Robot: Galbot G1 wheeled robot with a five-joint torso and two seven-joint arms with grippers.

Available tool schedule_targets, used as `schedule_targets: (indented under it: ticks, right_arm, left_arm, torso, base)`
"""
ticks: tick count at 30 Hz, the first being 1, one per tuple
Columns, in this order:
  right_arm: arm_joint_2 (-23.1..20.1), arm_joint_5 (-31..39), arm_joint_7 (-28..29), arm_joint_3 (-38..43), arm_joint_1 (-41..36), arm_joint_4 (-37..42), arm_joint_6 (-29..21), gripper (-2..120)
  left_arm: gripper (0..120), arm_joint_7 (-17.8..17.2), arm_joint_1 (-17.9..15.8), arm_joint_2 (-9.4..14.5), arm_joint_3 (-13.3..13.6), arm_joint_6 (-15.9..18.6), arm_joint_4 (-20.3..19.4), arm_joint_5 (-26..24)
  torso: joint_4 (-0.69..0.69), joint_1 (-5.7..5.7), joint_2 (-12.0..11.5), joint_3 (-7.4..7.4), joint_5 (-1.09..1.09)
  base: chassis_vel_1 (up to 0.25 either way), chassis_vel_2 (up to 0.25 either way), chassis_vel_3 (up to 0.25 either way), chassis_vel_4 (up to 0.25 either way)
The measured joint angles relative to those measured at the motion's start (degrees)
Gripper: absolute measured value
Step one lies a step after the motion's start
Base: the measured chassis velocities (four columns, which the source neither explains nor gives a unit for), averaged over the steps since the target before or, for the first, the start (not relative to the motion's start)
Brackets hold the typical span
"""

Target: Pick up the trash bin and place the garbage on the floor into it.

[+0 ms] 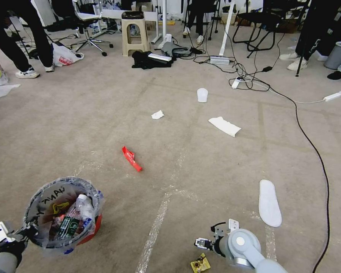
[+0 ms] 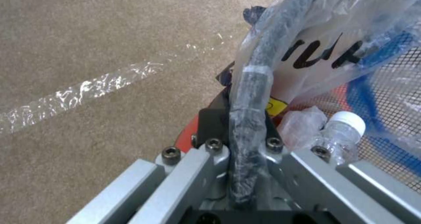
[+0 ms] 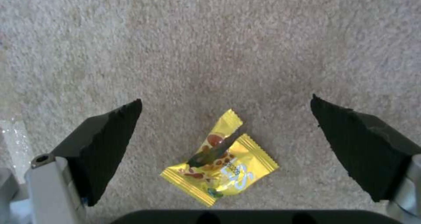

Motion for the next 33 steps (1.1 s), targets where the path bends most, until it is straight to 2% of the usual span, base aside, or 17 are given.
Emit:
schedule_targets:
  ticks: [22, 33]
  right_arm:
    - [-0.18, -3.27, -2.27, 1.26, -0.98, -0.78, 0.00, 99]
    - [2.22, -3.95, -2.71, 0.80, -0.80, -1.12, 0.00, 99]
  left_arm:
    - [0, 0.00, 0.09, 0.54, 0.05, 0.01, -0.04, -0.14]
    - [0, 0.01, 0.54, 0.83, 0.09, 0.04, -0.20, -0.27]
  torso:
    - [0.00, 0.00, 0.00, 0.00, 0.00]
    - [0.01, 0.00, 0.00, 0.00, 0.00]
  base:
    - [0.000, 0.000, 0.000, 0.000]
    - [0.000, 0.000, 0.000, 0.000]
